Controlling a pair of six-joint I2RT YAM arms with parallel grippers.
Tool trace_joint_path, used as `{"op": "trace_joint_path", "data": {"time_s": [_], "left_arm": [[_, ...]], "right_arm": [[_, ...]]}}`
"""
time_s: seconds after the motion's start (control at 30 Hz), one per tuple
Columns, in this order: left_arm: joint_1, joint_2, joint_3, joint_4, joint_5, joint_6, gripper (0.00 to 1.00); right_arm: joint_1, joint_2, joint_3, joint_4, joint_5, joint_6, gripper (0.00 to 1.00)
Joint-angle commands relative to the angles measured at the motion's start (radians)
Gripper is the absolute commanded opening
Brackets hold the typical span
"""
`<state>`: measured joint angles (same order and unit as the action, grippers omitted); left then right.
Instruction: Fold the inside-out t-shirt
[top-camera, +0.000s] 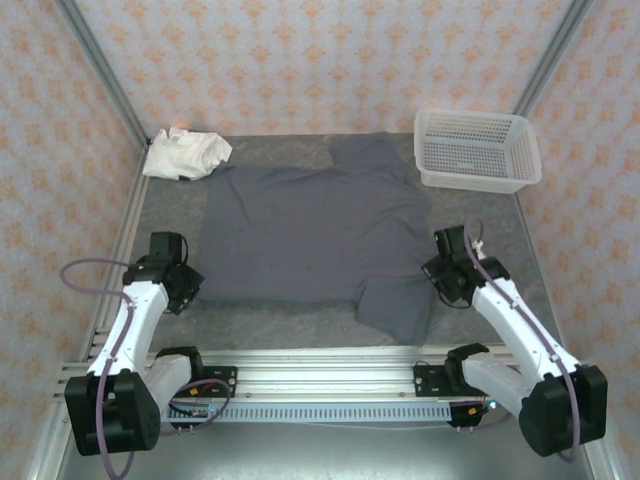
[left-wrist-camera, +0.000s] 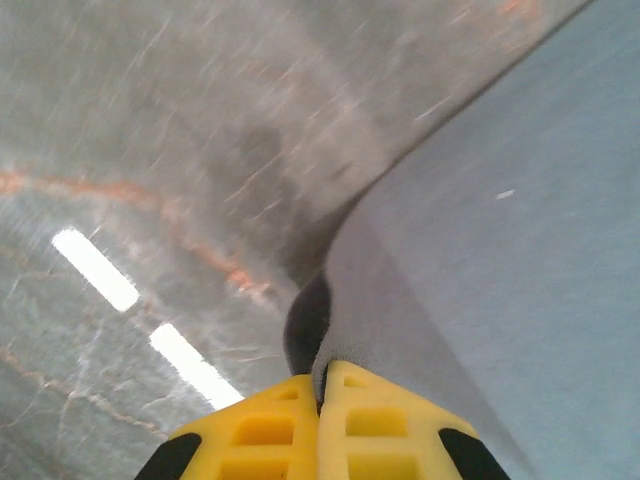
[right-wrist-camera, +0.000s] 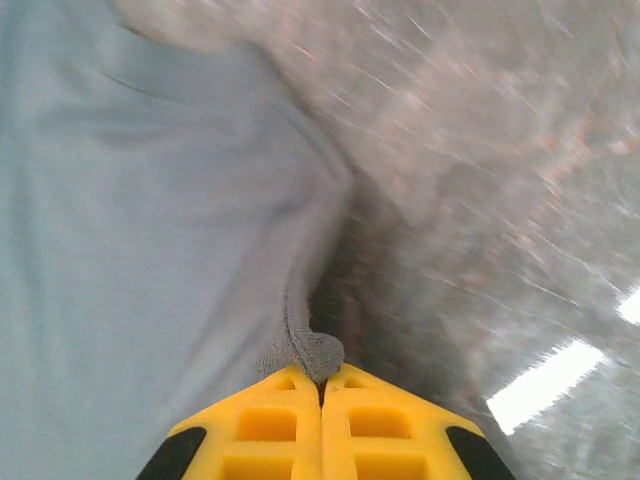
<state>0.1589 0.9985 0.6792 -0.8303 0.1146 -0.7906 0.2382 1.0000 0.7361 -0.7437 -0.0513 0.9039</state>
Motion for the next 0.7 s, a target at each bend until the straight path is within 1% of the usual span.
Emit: {"op": "trace_joint_path", "data": {"time_s": [0.0,0.1,0.23,0.27,0.33,0.37,0.43,0.5,0.6,0.67], "left_arm": [[0.003,0.056,0.108,0.003,-0.044,0.066,0.00],[0.004,0.140,0.187,0.019,-0.051,0.104,0.00],[0.004,0.250,0.240,0.071,-0.017,0.133,0.00],[0.004,0.270,0.249,0.095,0.011,0.144,0.00],[-0.004,0.311,0.274,0.166,0.110,0.182,0.00],[-0.015,0.323,0.288,0.191,0.130,0.197,0.00],[-0.044,0.342,0.339,0.193,0.106,0.224,0.00],[-0.060,0.365,0.386,0.164,0.044,0.240,0.00],[-0.056,0.422,0.420,0.118,-0.024,0.236,0.00],[-0.055,0.467,0.425,0.108,-0.032,0.228,0.00]], "right_arm": [[-0.010,0.071,0.127,0.011,0.102,-0.080,0.00],[-0.021,0.156,0.206,0.049,0.116,-0.111,0.00],[-0.027,0.270,0.254,0.100,0.112,-0.126,0.00],[-0.028,0.289,0.256,0.114,0.110,-0.128,0.00],[-0.031,0.321,0.258,0.140,0.115,-0.130,0.00],[-0.034,0.331,0.261,0.143,0.116,-0.130,0.00],[-0.043,0.342,0.265,0.143,0.124,-0.124,0.00],[-0.050,0.341,0.257,0.159,0.120,-0.125,0.00],[-0.060,0.353,0.266,0.172,0.113,-0.140,0.00],[-0.066,0.372,0.278,0.172,0.114,-0.148,0.00]]}}
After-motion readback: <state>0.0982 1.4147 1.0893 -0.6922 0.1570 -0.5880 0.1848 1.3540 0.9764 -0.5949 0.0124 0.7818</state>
